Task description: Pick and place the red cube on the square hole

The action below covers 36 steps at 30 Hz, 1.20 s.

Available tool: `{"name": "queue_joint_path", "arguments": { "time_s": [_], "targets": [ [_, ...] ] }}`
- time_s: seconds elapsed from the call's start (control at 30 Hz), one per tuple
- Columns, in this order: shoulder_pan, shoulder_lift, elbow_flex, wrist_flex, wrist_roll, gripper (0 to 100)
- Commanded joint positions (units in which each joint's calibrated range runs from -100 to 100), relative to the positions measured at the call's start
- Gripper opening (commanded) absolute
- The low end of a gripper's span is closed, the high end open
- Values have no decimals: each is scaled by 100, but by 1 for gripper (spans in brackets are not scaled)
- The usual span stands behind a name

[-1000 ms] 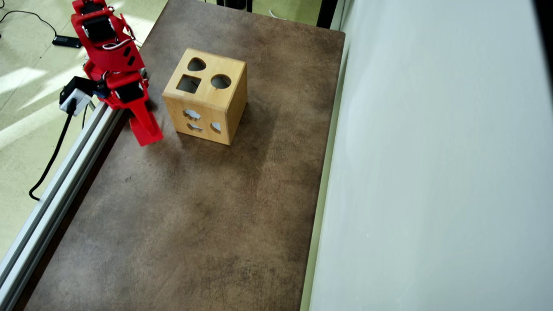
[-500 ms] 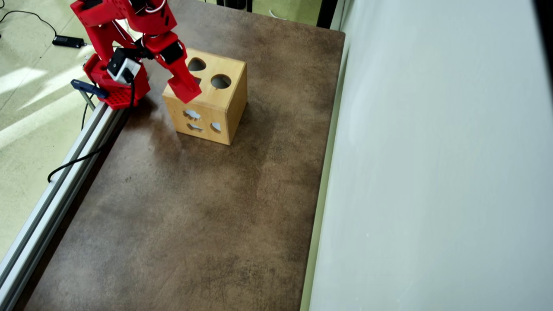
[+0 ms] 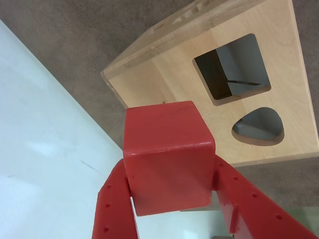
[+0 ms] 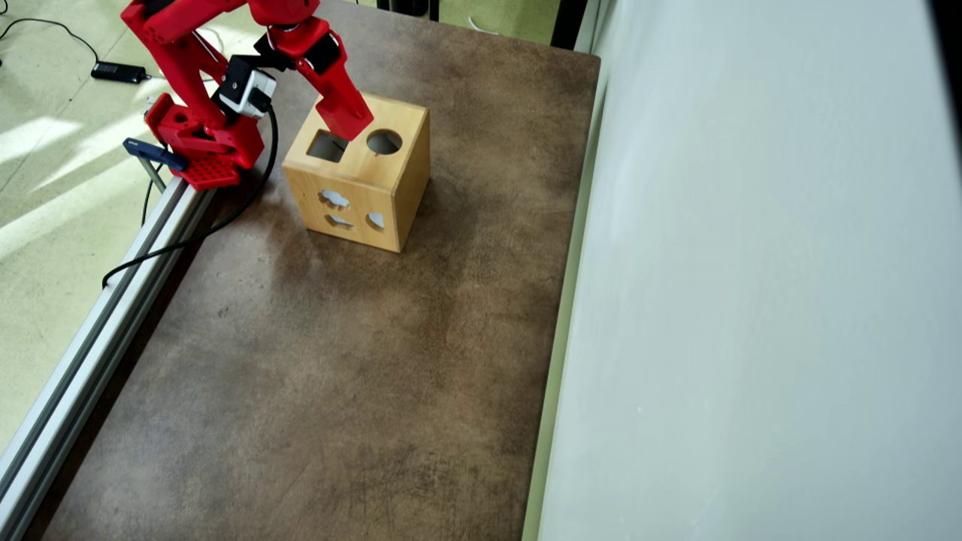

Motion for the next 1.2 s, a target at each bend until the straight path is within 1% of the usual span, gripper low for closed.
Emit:
{"name": "queue_joint_path", "arguments": {
  "time_s": [0.0, 0.17, 0.33, 0.43, 0.53, 0.73, 0.87, 1.03, 1.17],
  "targets": [
    [-35, -212, -95, 49, 39, 1],
    [40, -144, -95, 41, 122, 1],
    [-12, -144, -95, 49, 713, 1],
    [-5, -136, -86, 49, 855, 1],
    [-27, -136, -50, 49, 869, 1],
    [-35, -221, 692, 33, 869, 1],
    [-35, -221, 728, 33, 879, 1],
    [-35, -212, 781, 49, 1104, 1],
    [-35, -229, 1032, 49, 1138, 1]
  ]
}}
